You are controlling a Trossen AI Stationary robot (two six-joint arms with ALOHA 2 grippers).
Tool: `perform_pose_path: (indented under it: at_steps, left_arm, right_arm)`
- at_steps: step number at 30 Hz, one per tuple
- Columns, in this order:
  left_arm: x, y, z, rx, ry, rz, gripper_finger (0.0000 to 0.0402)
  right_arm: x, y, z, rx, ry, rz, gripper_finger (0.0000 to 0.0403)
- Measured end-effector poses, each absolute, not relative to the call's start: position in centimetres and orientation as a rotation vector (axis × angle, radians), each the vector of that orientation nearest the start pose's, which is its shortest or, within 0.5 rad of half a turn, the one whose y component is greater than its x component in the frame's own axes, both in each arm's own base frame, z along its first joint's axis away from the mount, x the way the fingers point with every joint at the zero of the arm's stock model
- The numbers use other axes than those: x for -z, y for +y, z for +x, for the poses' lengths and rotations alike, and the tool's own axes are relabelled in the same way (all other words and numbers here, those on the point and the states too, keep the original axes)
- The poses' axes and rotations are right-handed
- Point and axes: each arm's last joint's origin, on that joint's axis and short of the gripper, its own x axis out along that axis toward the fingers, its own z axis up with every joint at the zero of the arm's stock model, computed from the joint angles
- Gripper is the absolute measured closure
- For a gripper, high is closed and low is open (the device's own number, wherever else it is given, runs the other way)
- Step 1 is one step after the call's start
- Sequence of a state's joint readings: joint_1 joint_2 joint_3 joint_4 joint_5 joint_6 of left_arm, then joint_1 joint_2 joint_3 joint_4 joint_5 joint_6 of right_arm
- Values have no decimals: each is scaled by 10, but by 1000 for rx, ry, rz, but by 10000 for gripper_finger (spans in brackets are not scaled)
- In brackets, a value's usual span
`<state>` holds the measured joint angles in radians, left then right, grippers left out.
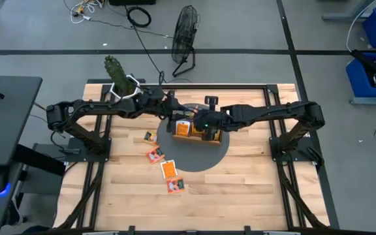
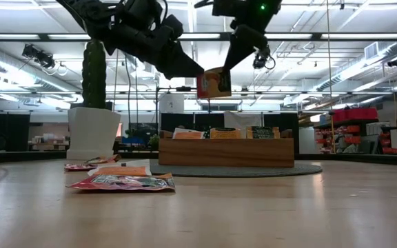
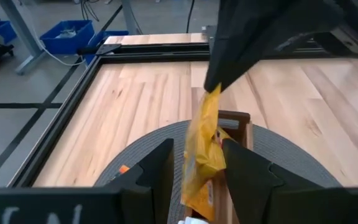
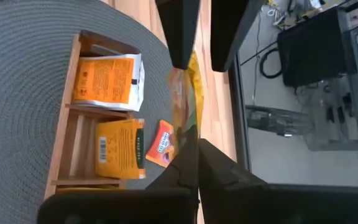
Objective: Pick & Place Tea
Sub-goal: Put the yellow tea bag into the right section of the wooden organizer
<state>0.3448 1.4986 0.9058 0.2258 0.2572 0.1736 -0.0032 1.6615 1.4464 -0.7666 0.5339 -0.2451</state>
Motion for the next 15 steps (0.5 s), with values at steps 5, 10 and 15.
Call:
perform_pose_path:
  at_steps: [5, 10, 15]
  left_arm:
    - [-242, 102, 310, -50, 386, 51, 264]
    - [-237, 102, 309, -50, 423, 38, 283]
    - [-237, 100, 310, -26, 420, 35, 372]
  right_arm:
    - [-297, -8, 348, 386, 1003, -509, 403]
    - [-298, -2, 348, 371, 992, -511, 403]
    - [-298, -3, 348, 371, 991, -500, 403]
